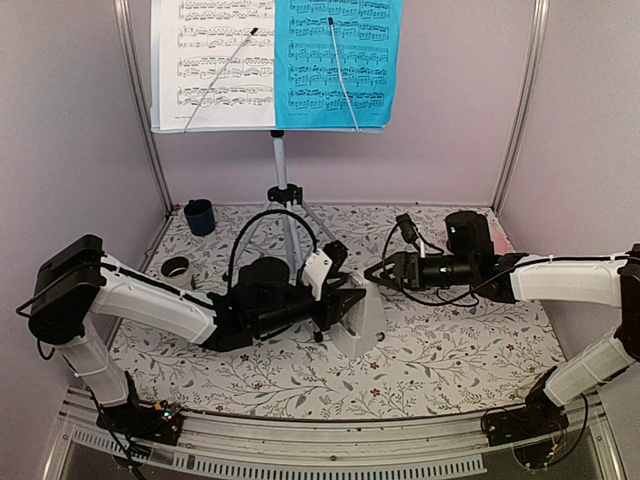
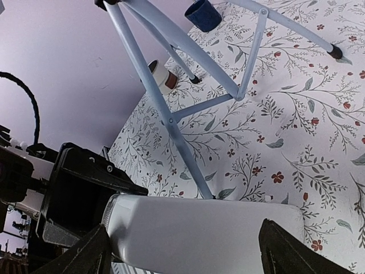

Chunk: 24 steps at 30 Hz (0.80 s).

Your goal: Set up the instrument practice props

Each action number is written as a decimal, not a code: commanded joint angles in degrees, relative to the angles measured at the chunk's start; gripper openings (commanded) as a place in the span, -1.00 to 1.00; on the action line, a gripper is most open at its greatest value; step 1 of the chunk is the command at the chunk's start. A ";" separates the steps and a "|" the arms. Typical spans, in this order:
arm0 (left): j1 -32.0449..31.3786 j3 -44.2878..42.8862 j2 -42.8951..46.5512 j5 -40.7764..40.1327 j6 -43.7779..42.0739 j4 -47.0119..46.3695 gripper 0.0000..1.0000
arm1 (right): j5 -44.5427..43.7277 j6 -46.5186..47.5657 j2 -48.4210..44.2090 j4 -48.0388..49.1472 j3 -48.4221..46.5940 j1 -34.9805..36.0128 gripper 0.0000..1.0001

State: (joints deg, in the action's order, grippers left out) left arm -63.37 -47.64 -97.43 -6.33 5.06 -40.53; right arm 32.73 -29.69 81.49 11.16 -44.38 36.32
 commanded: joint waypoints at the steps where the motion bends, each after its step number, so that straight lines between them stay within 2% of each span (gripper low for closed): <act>1: -0.62 0.48 1.54 0.34 -0.28 -1.91 -0.35 | -4.57 2.33 2.40 -3.87 2.02 0.25 0.80; 3: -0.71 0.80 1.77 0.50 -0.63 -2.26 -0.50 | -5.45 2.74 2.70 -4.50 2.29 0.27 0.80; 8: -0.85 2.81 2.22 1.88 -2.10 -4.35 -0.71 | -8.86 3.80 3.22 -5.27 4.04 0.25 0.80; 14: -1.70 5.42 2.21 4.72 -5.91 -9.10 -0.79 | -10.61 4.47 4.34 -5.86 5.10 0.25 0.80; 24: -2.44 9.45 3.88 6.98 -7.52 -16.50 -0.95 | -11.70 4.97 5.33 -6.42 5.77 0.24 0.79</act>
State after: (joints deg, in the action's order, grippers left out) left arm -63.46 -40.38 -96.97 -4.64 1.34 -53.10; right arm 30.74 -27.55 82.56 16.97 -42.35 37.85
